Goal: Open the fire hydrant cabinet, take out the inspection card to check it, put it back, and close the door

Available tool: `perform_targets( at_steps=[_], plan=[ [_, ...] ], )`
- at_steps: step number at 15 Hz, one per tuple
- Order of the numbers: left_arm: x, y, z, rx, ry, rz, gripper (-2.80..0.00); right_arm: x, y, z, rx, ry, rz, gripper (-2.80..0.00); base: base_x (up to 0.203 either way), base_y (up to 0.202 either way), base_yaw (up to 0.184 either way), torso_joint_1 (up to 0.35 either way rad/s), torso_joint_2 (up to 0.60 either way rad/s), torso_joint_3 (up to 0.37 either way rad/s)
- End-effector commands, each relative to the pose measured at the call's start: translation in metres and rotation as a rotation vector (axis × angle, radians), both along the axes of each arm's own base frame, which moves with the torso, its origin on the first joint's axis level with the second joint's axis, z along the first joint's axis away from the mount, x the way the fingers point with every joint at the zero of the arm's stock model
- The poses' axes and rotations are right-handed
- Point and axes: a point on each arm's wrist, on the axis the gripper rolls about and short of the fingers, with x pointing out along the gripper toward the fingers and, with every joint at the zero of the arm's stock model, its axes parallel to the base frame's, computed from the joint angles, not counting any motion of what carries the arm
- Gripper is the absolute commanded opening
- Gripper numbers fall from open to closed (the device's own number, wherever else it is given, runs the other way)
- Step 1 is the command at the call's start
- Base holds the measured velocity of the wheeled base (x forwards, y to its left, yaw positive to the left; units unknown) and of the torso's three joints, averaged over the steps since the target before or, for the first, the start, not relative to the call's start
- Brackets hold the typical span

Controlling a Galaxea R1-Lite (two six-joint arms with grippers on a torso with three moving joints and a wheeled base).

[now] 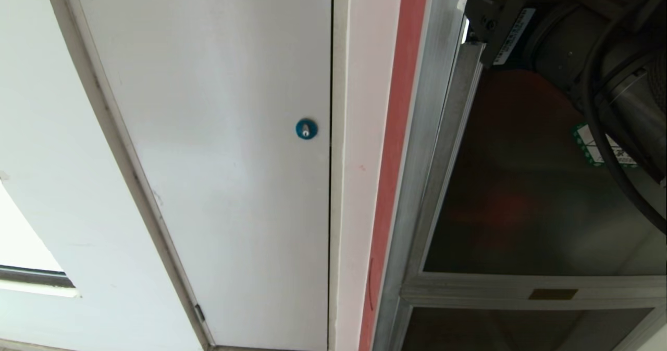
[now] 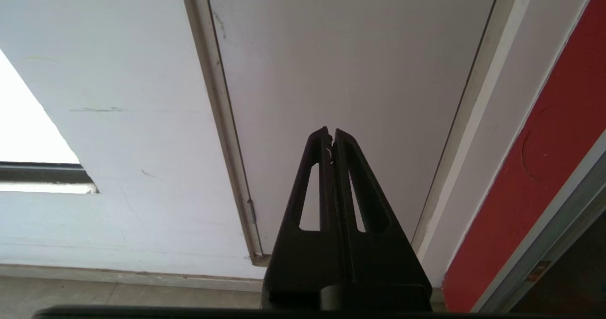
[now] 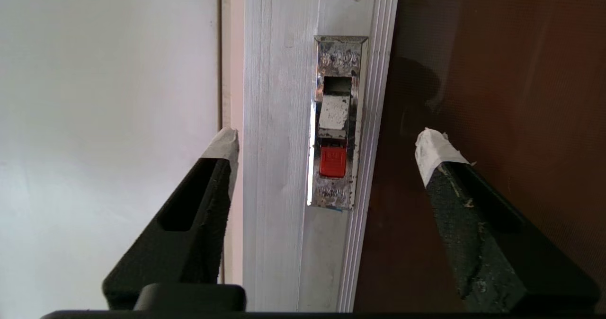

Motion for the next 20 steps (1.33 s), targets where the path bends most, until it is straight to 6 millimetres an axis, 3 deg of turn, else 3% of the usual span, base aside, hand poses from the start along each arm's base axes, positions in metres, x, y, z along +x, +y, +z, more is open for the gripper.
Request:
perform_targets(
  at_steps=[1,13,14,20],
  plan=[
    [0.001,0.0,-0.003,0.0,0.012,0.0,-2.8,0.002,-0.002,0.007,0.005,-0.007,-0.015,0.0,0.0,0.0,0.0,0.0,0.0,0.0],
    [0.001,0.0,-0.003,0.0,0.012,0.0,-2.8,0.036,0.0,0.006,-0.013,0.006,-0.088,0.0,0.0,0.0,0.0,0.0,0.0,0.0],
    [0.001,0.0,-0.003,0.0,0.012,0.0,-2.8,0.037,0.0,0.007,-0.011,0.003,-0.09,-2.8,0.0,0.0,0.0,0.0,0.0,0.0],
    [0.001,0.0,-0.003,0.0,0.012,0.0,-2.8,0.04,0.002,0.002,-0.023,0.018,-0.089,-2.8,0.0,0.0,0.0,0.0,0.0,0.0]
  ],
)
